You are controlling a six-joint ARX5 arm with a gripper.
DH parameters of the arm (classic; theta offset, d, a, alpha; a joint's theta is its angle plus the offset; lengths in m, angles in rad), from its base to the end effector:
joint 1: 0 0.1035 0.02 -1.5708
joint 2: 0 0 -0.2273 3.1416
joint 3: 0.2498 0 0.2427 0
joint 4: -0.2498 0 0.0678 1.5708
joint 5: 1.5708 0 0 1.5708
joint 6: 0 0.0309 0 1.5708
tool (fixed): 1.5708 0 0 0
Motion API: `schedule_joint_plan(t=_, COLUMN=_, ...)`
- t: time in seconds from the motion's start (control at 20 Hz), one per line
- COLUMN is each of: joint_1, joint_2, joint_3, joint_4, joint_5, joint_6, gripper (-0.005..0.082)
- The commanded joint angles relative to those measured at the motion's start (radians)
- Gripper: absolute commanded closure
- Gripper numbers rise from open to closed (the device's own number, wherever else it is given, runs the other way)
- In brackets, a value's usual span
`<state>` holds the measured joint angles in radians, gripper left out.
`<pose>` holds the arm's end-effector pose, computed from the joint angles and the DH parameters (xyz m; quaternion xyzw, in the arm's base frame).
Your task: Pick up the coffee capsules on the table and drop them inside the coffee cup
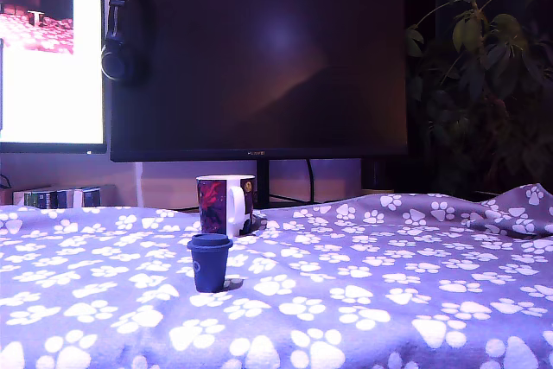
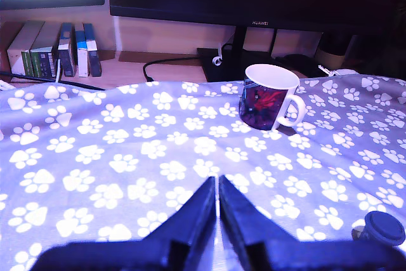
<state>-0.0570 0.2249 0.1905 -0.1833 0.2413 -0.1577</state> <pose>0.1304 -0.0148 0.1849 -0.0874 0.1195 -0.1387 0.9792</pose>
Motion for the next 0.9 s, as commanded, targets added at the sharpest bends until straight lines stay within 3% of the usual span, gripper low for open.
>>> schedule_joint_plan(t=0.0, joint_1=0.002, joint_2=-0.109, joint_3=-0.052, joint_4=-0.078, joint_5=-0.04, joint_6=0.034, gripper=0.0788)
schedule_joint_plan(t=0.3, joint_1=0.002, joint_2=-0.109, joint_3=-0.052, joint_4=-0.073, joint_5=-0.039, joint_6=0.022, gripper=0.0788)
schedule_joint_plan(t=0.35, joint_1=0.002, joint_2=-0.109, joint_3=-0.052, joint_4=-0.068, joint_5=-0.031, joint_6=-0.002, gripper=0.0788)
schedule_joint_plan(t=0.65, joint_1=-0.005, joint_2=-0.106, joint_3=-0.052, joint_4=0.047, joint_5=0.065, joint_6=-0.012, gripper=0.0788)
schedule_joint_plan(t=0.85, joint_1=-0.064, joint_2=-0.104, joint_3=-0.053, joint_4=0.068, joint_5=0.078, joint_6=-0.019, gripper=0.0788)
